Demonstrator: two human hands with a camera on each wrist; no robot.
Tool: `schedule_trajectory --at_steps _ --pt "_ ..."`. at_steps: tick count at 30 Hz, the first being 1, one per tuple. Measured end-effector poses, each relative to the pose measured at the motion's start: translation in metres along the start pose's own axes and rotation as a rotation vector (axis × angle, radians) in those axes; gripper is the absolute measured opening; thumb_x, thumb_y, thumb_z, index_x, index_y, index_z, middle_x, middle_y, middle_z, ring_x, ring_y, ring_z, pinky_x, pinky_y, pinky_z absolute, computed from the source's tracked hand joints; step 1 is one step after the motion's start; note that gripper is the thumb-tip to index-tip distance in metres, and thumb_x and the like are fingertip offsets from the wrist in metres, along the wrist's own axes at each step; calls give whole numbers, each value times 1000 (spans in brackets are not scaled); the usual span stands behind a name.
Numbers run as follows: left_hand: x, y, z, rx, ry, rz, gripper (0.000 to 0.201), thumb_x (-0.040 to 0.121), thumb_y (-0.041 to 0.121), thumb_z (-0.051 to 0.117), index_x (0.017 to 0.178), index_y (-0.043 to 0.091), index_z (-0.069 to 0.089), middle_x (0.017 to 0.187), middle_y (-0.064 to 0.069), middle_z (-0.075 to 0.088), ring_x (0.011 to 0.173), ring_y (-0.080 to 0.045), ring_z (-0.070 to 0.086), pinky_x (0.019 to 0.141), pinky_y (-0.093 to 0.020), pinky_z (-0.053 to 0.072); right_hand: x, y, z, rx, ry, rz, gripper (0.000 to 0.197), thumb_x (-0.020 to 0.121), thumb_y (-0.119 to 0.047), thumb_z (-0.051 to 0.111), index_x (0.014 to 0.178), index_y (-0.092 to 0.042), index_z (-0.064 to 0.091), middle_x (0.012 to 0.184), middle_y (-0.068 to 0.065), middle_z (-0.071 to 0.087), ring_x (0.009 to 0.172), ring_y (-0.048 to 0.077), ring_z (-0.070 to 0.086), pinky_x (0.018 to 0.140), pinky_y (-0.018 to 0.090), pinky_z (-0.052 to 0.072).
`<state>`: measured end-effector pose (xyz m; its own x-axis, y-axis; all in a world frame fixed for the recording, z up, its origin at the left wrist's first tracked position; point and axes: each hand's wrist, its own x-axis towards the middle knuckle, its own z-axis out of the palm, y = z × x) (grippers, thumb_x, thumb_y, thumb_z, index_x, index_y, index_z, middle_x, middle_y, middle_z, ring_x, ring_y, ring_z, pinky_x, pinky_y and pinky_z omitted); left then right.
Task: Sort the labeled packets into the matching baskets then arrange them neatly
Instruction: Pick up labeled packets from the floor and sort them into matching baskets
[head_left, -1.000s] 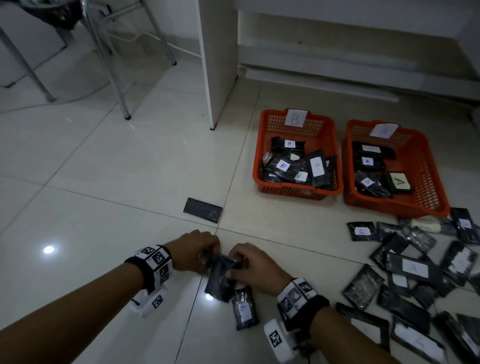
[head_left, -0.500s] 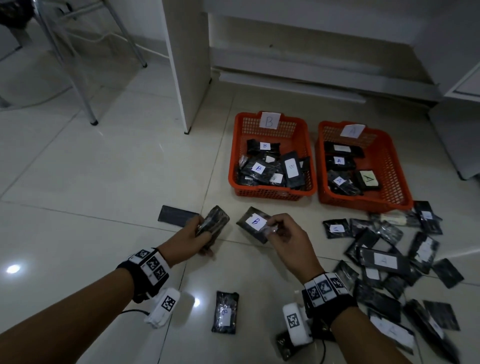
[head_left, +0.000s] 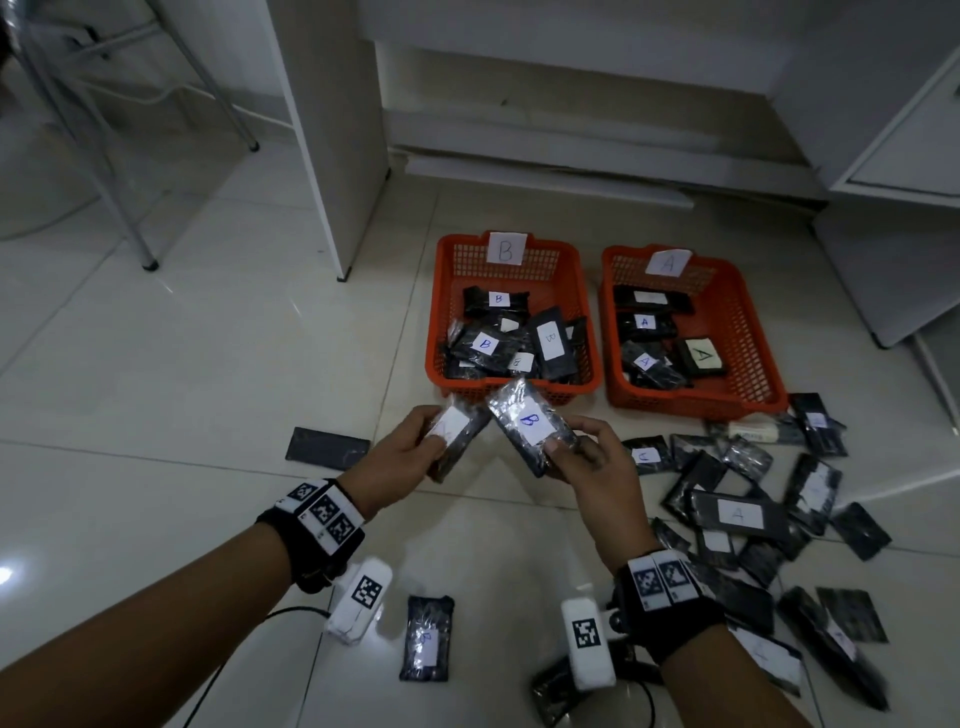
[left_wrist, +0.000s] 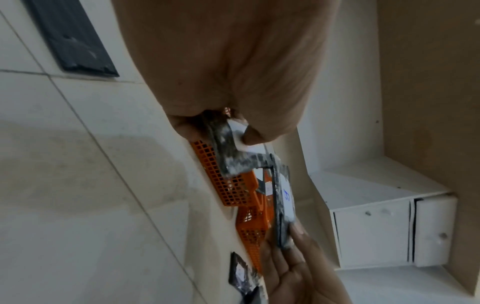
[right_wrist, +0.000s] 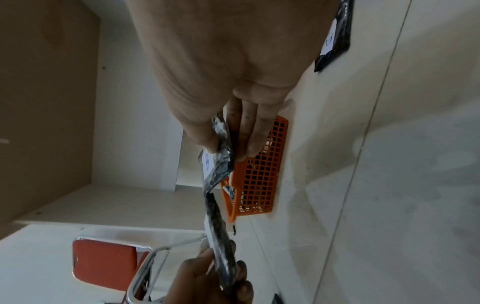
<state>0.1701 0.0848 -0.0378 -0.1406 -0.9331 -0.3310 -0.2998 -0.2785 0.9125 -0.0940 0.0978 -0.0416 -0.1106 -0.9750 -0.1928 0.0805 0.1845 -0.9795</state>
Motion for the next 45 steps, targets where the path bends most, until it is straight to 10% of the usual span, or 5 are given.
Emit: schedule_trajectory --at_steps 17,27,31,36,45 --pt "6 16 1 -170 99 80 39 98 6 64 134 22 58 119 -7 66 102 -27 72 89 -35 61 18 -6 -7 87 35 28 32 95 -6 75 121 -4 58 106 10 80 92 24 76 77 34 62" --pt "100 65 0 100 330 203 31 92 14 69 118 29 60 93 12 63 79 -1 62 71 -22 52 44 -7 -9 30 116 -9 28 94 -8 77 116 -11 61 104 9 80 88 21 74 74 35 57" --pt "141 56 5 382 440 193 22 96 19 62 117 15 68 104 -4 71 90 -19 65 75 -26 46 82 -19 1 -29 131 -102 30 92 -6 79 115 -13 62 106 7 76 89 16 74 76 31 61" --pt "149 33 1 808 565 157 33 93 45 56 110 19 65 102 -9 68 96 -38 54 78 -41 45 127 -34 18 -285 196 -181 27 91 -12 80 110 -15 63 97 -5 69 80 7 69 66 18 56" --pt "97 -6 -47 676 665 221 26 91 35 64 117 30 63 115 -1 59 109 -31 49 85 -40 41 130 -23 15 -824 254 -284 42 91 -36 76 126 -19 59 133 6 42 96 27 63 84 38 57"
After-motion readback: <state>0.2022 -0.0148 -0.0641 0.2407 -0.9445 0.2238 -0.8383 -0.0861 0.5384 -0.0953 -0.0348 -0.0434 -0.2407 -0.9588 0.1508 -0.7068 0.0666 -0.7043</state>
